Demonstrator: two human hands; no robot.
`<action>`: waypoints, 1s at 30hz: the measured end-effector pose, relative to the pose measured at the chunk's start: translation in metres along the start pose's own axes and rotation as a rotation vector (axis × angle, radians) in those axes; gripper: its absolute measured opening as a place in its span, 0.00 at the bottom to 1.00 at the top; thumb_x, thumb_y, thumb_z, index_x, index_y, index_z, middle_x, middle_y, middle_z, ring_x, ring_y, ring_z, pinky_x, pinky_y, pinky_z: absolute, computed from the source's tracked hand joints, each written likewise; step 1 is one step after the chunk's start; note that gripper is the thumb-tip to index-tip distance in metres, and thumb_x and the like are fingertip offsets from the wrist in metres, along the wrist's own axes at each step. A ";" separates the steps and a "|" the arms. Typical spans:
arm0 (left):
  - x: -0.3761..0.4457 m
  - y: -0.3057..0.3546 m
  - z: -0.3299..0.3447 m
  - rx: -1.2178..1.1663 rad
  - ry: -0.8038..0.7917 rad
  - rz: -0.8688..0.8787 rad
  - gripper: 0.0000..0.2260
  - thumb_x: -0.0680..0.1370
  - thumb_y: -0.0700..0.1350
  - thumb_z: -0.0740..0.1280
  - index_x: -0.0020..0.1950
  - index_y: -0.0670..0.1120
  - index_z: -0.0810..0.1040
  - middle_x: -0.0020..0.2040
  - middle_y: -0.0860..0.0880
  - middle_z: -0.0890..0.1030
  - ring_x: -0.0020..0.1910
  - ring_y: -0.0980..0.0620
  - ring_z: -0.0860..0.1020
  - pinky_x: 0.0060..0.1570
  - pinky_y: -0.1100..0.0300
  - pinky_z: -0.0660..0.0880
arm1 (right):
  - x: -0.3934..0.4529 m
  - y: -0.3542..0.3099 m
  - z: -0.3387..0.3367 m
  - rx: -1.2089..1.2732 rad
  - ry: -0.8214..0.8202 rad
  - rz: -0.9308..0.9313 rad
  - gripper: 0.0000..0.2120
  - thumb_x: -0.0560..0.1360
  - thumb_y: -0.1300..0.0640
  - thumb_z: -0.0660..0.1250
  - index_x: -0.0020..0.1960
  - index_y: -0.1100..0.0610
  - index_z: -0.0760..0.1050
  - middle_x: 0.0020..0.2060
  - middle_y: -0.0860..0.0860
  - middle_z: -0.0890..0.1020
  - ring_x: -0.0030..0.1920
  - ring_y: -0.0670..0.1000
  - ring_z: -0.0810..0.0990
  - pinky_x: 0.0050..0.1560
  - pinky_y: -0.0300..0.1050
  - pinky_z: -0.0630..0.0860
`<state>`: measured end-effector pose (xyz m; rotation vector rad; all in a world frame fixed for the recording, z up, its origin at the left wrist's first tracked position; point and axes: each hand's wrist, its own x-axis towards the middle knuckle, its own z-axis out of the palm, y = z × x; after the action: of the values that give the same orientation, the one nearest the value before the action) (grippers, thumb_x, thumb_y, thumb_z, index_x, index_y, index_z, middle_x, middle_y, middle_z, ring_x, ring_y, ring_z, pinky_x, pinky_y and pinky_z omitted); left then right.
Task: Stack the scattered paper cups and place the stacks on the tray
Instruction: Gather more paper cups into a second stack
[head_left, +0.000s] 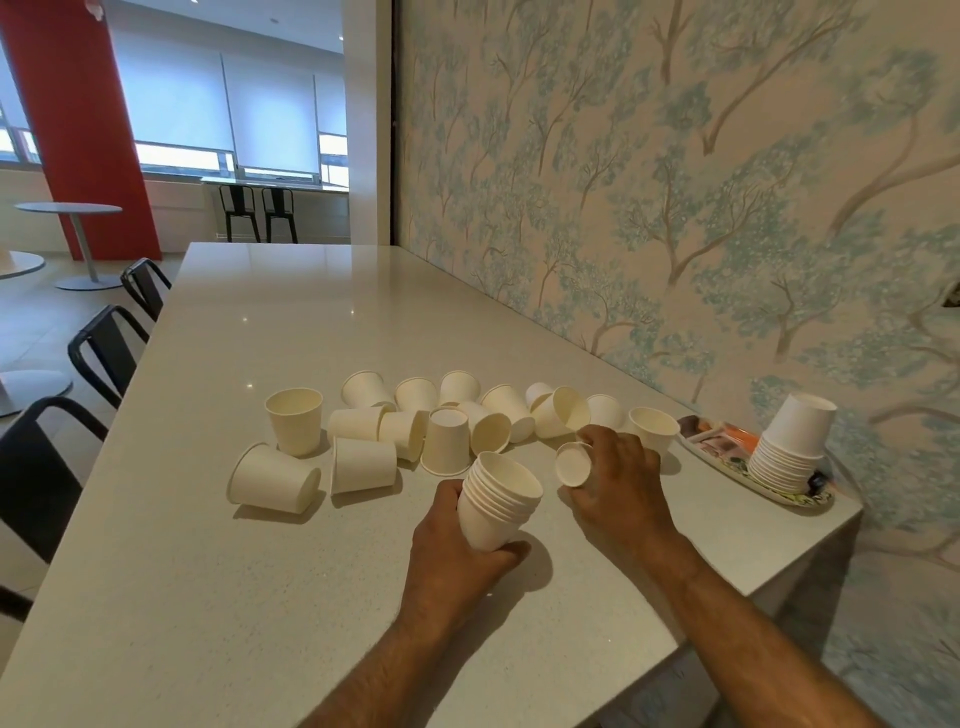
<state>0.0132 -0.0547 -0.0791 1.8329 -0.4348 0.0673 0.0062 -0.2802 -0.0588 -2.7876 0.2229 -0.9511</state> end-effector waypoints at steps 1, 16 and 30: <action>0.000 0.000 0.000 0.002 0.003 0.001 0.33 0.63 0.52 0.82 0.62 0.57 0.68 0.52 0.60 0.77 0.50 0.61 0.78 0.42 0.70 0.74 | 0.000 -0.001 -0.001 0.057 0.000 0.022 0.31 0.64 0.50 0.78 0.61 0.48 0.66 0.56 0.49 0.77 0.56 0.54 0.73 0.58 0.56 0.71; 0.000 0.000 0.004 0.094 -0.001 0.038 0.33 0.63 0.52 0.82 0.62 0.57 0.69 0.54 0.57 0.78 0.51 0.56 0.78 0.48 0.64 0.78 | 0.014 -0.047 -0.085 0.272 -0.210 -0.429 0.33 0.64 0.52 0.77 0.68 0.50 0.74 0.61 0.45 0.78 0.61 0.47 0.74 0.61 0.49 0.75; -0.002 0.003 0.007 0.108 -0.033 0.174 0.36 0.61 0.63 0.79 0.64 0.61 0.66 0.56 0.61 0.78 0.50 0.59 0.79 0.44 0.69 0.77 | -0.010 -0.091 -0.073 0.477 -0.490 -0.425 0.47 0.64 0.57 0.66 0.76 0.35 0.49 0.73 0.30 0.56 0.72 0.39 0.59 0.73 0.48 0.56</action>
<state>0.0086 -0.0613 -0.0787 1.9007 -0.6238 0.1835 -0.0392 -0.1989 0.0132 -2.5372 -0.6022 -0.2924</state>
